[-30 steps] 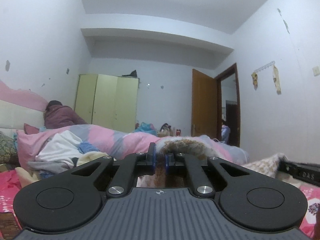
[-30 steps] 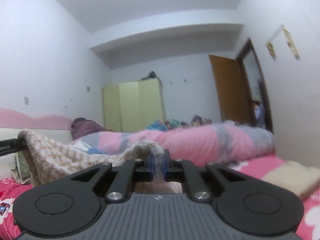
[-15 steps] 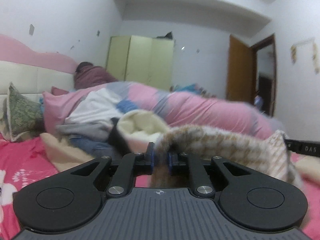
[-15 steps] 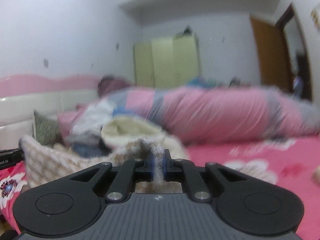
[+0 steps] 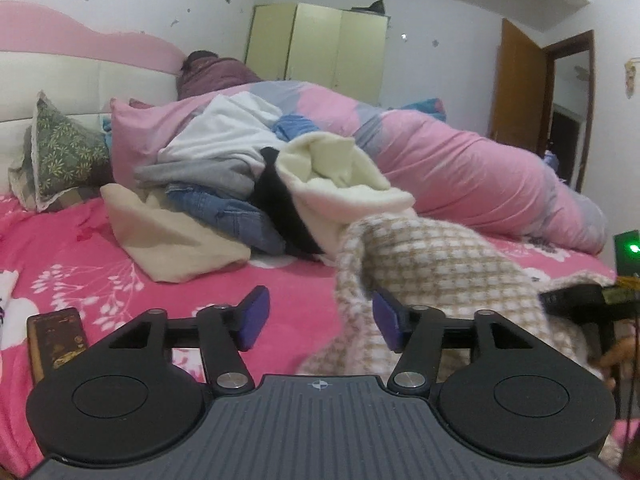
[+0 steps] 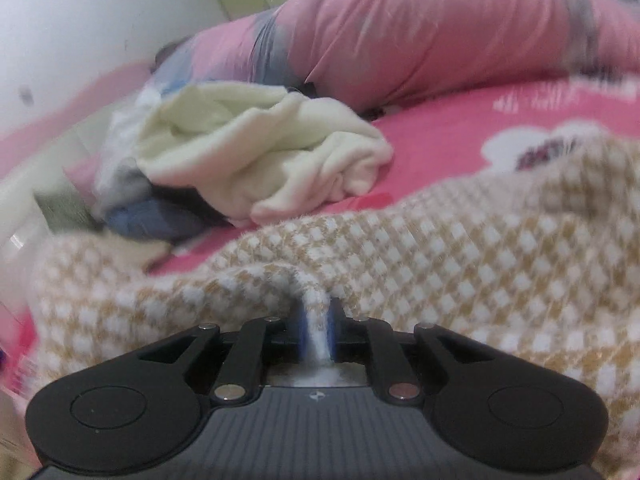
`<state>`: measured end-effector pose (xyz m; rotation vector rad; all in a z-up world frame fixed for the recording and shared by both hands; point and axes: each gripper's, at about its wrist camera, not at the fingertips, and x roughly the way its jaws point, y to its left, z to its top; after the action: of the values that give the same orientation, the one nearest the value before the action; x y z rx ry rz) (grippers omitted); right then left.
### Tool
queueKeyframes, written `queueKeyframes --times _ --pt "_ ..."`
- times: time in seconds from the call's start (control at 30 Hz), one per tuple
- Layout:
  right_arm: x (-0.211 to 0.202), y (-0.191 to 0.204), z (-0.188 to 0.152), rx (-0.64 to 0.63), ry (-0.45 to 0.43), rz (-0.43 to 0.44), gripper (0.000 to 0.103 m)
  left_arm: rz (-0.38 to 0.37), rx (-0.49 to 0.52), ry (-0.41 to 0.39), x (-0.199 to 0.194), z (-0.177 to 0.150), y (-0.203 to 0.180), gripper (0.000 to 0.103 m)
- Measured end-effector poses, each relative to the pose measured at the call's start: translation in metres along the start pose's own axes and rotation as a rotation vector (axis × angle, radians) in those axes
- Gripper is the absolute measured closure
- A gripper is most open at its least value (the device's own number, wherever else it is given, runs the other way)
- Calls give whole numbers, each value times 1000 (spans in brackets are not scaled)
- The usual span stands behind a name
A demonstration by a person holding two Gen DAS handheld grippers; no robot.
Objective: Fold clothes
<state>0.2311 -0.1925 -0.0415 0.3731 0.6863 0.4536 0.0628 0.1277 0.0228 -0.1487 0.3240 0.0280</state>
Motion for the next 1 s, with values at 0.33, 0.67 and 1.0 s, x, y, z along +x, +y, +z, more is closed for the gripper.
queueKeyframes --times 0.33,0.67,1.0 --pt "-152 -30 -51 102 -274 72 35 -211 173 -2 -20 -6 -71 13" --pt "-176 37 -128 -295 -227 -44 16 -80 327 125 -4 -52 -103 11" --pt "-147 108 -154 -700 -232 -136 6 76 241 192 -8 -76 -46 11"
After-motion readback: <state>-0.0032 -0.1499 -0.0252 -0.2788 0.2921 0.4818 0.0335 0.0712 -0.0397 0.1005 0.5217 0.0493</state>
